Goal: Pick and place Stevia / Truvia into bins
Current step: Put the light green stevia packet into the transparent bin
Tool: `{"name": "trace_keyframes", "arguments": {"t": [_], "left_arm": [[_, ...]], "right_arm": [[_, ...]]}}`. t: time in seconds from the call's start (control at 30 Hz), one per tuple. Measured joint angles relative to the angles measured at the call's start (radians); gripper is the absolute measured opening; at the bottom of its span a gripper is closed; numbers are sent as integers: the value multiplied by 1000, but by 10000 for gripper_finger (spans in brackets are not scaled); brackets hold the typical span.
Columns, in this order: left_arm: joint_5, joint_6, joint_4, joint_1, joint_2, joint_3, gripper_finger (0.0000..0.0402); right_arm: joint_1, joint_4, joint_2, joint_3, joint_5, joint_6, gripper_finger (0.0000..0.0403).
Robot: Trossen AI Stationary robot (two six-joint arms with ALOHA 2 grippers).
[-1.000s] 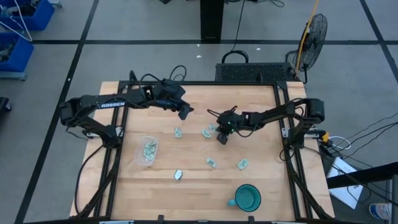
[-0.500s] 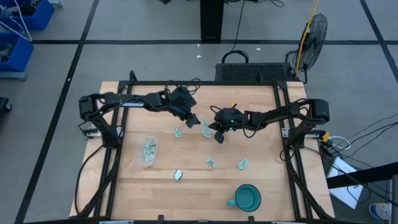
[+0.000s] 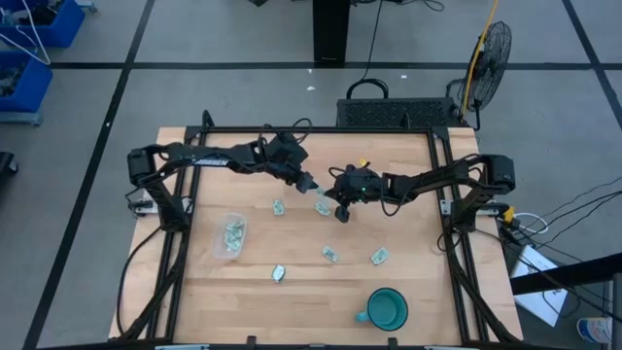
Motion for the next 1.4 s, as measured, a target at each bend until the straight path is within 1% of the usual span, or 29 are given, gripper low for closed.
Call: {"name": "trace_keyframes", "arguments": {"t": [0.07,0.13,0.27,0.5,0.7,0.83,1.07,1.2,1.23,1.33,1.4], "left_arm": [[-4,1,-13,0,13,-2,188],[-2,-3,9,0,30,1,188],[24,5,31,0,60,-2,188],[47,16,59,0,58,0,188],[54,85,63,-13,58,0,182],[82,103,79,-16,58,0,148],[83,138,83,-16,58,0,63],[82,141,83,-16,58,0,13],[82,141,84,-16,58,0,8],[82,140,82,-16,57,0,11],[80,141,66,-15,57,0,8]], "right_arm": [[0,14,0,0,0,4,1],[0,17,-1,0,0,4,1],[0,16,-1,0,0,4,1],[0,19,-1,0,0,-31,1],[0,36,-1,0,0,-21,1],[0,46,-1,0,0,-19,1],[0,50,-1,0,4,-19,3],[0,66,-1,0,1,-19,16],[0,74,-1,0,1,-19,23],[0,93,-1,0,1,-15,48],[0,95,-1,0,1,15,67]]}}
